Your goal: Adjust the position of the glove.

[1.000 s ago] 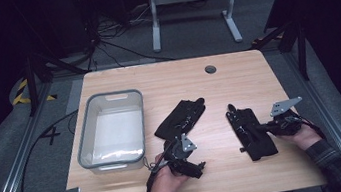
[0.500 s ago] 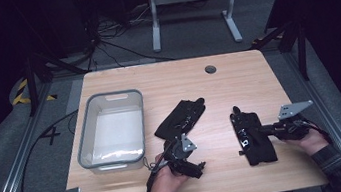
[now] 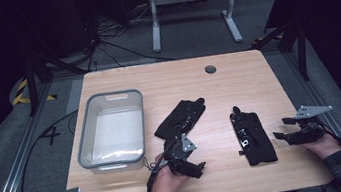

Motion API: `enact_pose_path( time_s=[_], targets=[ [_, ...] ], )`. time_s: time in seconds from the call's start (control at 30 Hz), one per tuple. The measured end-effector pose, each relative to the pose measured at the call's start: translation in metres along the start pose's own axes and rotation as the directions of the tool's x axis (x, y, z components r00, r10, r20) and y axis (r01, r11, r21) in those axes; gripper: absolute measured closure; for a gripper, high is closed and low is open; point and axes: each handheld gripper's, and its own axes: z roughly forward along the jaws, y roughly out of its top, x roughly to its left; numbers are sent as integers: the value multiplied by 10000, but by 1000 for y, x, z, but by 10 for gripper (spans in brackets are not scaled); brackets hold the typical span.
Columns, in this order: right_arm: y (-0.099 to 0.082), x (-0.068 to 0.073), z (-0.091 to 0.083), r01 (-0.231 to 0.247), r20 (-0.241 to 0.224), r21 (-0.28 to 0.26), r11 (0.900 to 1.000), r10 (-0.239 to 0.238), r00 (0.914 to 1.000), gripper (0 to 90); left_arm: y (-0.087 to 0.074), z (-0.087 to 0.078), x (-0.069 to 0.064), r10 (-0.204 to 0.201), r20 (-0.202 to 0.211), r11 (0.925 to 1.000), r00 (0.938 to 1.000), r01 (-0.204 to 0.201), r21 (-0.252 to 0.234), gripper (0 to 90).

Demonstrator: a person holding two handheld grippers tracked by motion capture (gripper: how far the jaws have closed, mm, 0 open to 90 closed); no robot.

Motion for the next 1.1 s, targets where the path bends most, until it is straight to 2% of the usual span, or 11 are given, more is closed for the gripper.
enact_pose_path(
  time_s=[0.13,0.27,0.3,0.37,0.47,0.57,0.63,0.8,0.9,0.93,1.1],
  targets=[
    [-3,2,6,156,116,100,9998,-157,9998,159,0,0,0,27,-7,10000,10000,-27,-18,0],
    [-5,3,9,-30,192,-138,9999,33,9998,146,3,0,0,-16,-62,9999,10000,17,117,10],
    [-5,3,9,-30,192,-138,9999,33,9998,146,3,0,0,-16,-62,9999,10000,17,117,38],
    [-6,2,9,-181,123,-174,9997,183,9998,138,5,-4,0,-63,-50,9998,10000,64,188,150],
    [-6,2,9,-216,142,-169,9996,218,9997,138,9,-7,0,-142,-8,9996,9999,142,246,183],
    [-6,2,9,-225,147,-170,9996,227,9996,138,16,-13,3,-289,46,9996,9996,289,-53,335],
    [-6,2,9,-221,147,-171,9996,224,9996,137,21,-16,7,-528,67,9985,9986,529,-168,447],
    [-6,2,9,-217,146,-168,9996,219,9997,137,33,-18,14,-813,-319,9965,9962,807,-217,714],
    [-6,2,9,-204,136,-170,9996,206,9997,137,39,-15,19,-1021,-536,9948,9933,1019,-59,871],
    [-6,2,9,-189,148,-161,9997,192,9997,138,42,-15,21,-1072,-530,9942,9928,1073,-1,895],
    [-6,2,9,-159,98,-157,9997,161,9998,138,53,-12,30,-1166,-735,9932,9905,1163,-80,898]
  ],
)
